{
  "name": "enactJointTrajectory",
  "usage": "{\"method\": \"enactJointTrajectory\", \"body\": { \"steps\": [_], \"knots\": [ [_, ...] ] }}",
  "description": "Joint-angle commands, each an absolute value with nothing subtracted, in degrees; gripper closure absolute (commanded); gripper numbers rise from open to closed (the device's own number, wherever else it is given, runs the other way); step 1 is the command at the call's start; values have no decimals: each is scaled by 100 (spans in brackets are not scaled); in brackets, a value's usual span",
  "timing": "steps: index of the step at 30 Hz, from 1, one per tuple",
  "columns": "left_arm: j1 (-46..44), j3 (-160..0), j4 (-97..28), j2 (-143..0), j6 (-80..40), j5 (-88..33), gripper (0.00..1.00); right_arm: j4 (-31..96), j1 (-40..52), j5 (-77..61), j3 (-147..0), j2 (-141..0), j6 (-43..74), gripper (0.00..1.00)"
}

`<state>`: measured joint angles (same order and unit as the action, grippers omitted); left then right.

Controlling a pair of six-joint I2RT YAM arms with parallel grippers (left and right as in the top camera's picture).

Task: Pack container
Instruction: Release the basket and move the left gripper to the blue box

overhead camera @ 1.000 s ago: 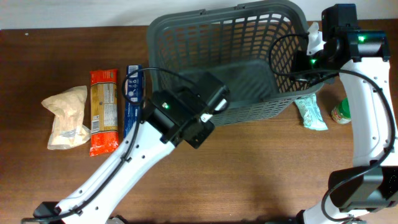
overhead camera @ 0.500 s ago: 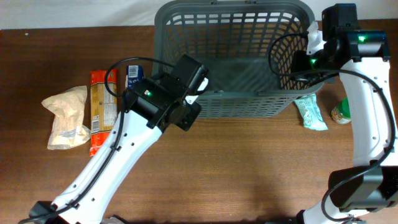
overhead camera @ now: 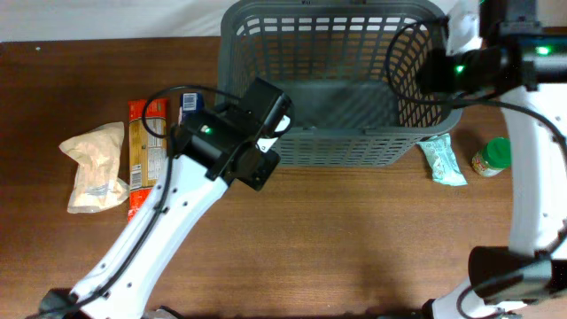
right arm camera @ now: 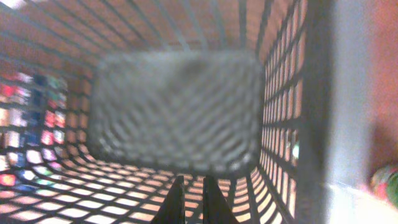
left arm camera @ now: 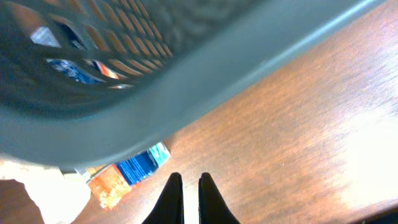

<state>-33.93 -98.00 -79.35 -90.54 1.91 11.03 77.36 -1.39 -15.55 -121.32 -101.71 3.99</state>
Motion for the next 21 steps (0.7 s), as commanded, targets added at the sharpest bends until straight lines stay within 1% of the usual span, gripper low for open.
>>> {"method": "enactJointTrajectory", "body": {
  "steps": [1,3,4,5,6,7,9,12,14,17,18,19,20,21],
  "knots": [
    [-3352,-10451,-7935,-8383,108,1385,98,7878,-156,-1398,-13019,-9561,320,96],
    [-3326,-10663,-7942,-8136,82,1647,98,8001,-156,-1017,-13319,-9406,322,96],
    [-3293,-10753,-7940,-8014,82,1750,94,8073,-156,-764,-13447,-9312,331,96],
    [-3260,-10833,-7940,-7898,82,1780,85,8121,-156,-526,-13520,-9218,346,96],
    [-3238,-10899,-7940,-7800,82,1778,67,8156,-156,-290,-13557,-9113,346,96],
    [-3234,-11004,-7924,-7583,89,1785,52,8219,-161,224,-13566,-8851,375,96],
    [-3234,-11048,-7863,-7352,143,1806,49,8296,-220,576,-13566,-8621,624,96],
    [-3142,-11048,-7824,-7057,298,2082,49,8466,-478,718,-13566,-8204,987,96],
    [-2945,-11048,-7926,-7026,301,2265,49,8543,-668,718,-13566,-7946,1120,96],
    [-2403,-11010,-8211,-7201,261,2217,48,8591,-941,718,-13566,-7579,1260,96],
    [-2209,-10986,-8320,-7303,261,2137,47,8593,-993,725,-13566,-7489,1256,83],
    [-2025,-10960,-8418,-7417,261,2038,44,8597,-1033,753,-13566,-7395,1253,61],
    [-1815,-10936,-8525,-7579,266,1909,40,8602,-1057,821,-13566,-7301,1253,37],
    [-1610,-10910,-8613,-7760,266,1765,35,8626,-1057,908,-13566,-7192,1253,8]
  ]
}}
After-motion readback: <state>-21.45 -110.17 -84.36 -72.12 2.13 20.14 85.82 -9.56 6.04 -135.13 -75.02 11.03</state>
